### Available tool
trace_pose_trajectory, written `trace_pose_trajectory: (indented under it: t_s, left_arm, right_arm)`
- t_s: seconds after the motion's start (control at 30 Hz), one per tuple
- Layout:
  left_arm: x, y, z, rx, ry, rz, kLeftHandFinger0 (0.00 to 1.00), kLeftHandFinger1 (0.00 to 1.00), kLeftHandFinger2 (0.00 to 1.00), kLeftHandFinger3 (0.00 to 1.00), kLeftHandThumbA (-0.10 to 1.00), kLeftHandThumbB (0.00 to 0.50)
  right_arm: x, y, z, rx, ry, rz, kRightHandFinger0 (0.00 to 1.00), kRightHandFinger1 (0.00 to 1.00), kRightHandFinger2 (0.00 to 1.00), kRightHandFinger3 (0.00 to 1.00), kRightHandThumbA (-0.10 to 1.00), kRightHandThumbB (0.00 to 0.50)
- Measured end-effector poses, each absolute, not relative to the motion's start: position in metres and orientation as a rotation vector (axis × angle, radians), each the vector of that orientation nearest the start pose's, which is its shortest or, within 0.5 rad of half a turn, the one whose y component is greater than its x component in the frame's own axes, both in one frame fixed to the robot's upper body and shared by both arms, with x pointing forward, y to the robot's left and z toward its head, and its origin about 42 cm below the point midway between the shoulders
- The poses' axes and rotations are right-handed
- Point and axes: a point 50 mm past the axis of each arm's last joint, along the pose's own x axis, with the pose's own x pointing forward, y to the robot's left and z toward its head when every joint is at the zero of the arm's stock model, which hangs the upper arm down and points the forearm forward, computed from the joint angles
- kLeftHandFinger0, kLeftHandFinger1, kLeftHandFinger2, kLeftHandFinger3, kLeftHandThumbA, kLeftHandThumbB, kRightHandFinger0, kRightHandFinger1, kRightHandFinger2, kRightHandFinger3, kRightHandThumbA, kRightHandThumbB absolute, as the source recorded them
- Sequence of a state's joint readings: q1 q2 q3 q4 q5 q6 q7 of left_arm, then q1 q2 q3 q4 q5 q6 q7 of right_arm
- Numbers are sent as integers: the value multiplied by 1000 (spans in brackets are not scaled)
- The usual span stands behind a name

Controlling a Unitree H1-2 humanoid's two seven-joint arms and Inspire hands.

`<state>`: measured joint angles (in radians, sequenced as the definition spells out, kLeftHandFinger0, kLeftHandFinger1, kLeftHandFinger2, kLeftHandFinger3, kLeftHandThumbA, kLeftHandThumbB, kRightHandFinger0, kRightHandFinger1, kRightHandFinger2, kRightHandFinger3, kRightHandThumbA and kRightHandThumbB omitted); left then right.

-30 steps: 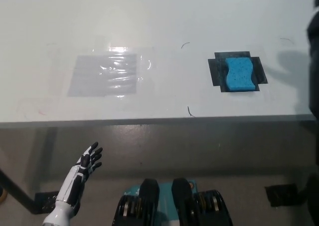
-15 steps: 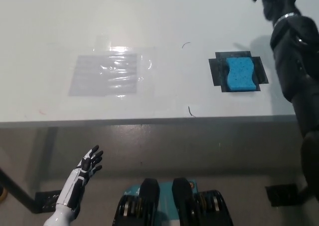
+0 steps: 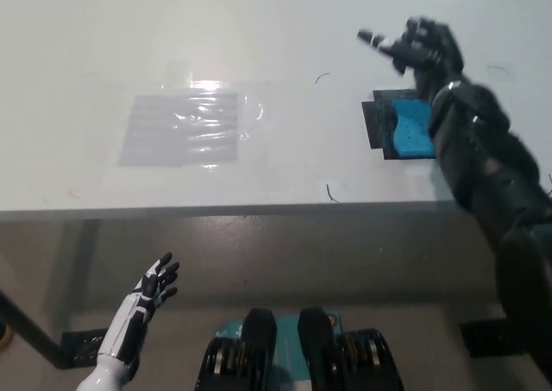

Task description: A soft sponge is kept on the balc marked spot on the table infront of the robot and it uses its right hand fist to press down on it and drrags it across the table in a back and forth manner twice to clean it

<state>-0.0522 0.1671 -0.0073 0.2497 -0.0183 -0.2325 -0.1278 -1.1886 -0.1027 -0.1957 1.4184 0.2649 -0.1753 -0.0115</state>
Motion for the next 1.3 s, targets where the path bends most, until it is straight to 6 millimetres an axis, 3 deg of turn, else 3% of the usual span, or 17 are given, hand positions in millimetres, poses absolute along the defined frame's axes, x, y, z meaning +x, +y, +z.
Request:
trace_pose_trajectory:
  t_s: [0.13, 0.23, 0.4, 0.43, 0.47, 0.57, 0.97, 1.13, 1.3]
  left_arm:
    - [294, 262, 61, 151, -22, -143, 1000, 1000, 1000, 1000, 1000, 487]
    - [294, 262, 60, 151, -22, -148, 1000, 1000, 1000, 1000, 1000, 492]
    - [293, 262, 60, 151, -26, -149, 1000, 1000, 1000, 1000, 1000, 499]
    - [293, 262, 61, 151, -26, -149, 1000, 1000, 1000, 1000, 1000, 494]
    - [294, 263, 61, 150, -27, -148, 1000, 1000, 1000, 1000, 1000, 495]
    - [294, 263, 61, 150, -27, -147, 1000, 1000, 1000, 1000, 1000, 497]
    - [293, 264, 60, 150, -26, -144, 1000, 1000, 1000, 1000, 1000, 495]
    - [290, 265, 59, 149, -20, -139, 1000, 1000, 1000, 1000, 1000, 499]
    - [288, 265, 58, 148, -17, -137, 1000, 1000, 1000, 1000, 1000, 500]
  right_arm:
    - [560, -170, 202, 245, 169, -4, 0, 0, 0, 0, 1000, 156]
    - [552, -169, 185, 249, 194, -10, 0, 0, 0, 0, 1000, 172]
    - [550, -169, 182, 246, 188, -13, 0, 0, 0, 0, 1000, 171]
    - [550, -169, 180, 245, 188, -14, 0, 0, 0, 0, 1000, 126]
    - [549, -169, 180, 244, 187, -14, 0, 0, 0, 0, 1000, 170]
    - [548, -170, 178, 243, 187, -17, 0, 0, 0, 0, 1000, 154]
    - [546, -170, 174, 255, 179, -21, 0, 0, 0, 0, 1000, 182]
    - [543, -147, 173, 296, 181, 22, 0, 0, 0, 0, 1000, 162]
    - [534, -95, 172, 342, 191, 119, 0, 0, 0, 0, 1000, 178]
